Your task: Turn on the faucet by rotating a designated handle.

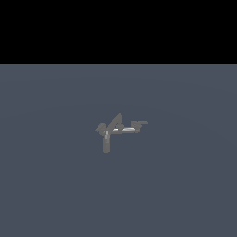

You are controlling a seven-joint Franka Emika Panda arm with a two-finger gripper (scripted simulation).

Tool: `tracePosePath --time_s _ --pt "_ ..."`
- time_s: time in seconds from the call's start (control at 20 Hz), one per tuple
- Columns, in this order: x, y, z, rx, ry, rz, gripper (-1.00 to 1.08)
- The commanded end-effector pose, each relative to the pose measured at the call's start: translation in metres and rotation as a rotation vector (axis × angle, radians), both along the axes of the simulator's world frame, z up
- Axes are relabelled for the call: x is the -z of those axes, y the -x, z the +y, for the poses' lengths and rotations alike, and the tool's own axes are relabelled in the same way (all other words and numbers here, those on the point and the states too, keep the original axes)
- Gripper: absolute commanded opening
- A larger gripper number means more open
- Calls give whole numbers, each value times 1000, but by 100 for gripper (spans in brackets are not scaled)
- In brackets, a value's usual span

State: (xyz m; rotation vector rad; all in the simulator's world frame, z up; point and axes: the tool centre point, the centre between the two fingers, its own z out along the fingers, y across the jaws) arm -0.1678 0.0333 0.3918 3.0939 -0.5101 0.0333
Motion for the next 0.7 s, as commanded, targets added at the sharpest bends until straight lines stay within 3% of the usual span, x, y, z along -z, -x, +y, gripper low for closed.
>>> tracePosePath --time_s 0.0,0.65 --pt "19 -16 2 65 -2 0 -100" --pt "108 -93 -6 377 -11 4 -100"
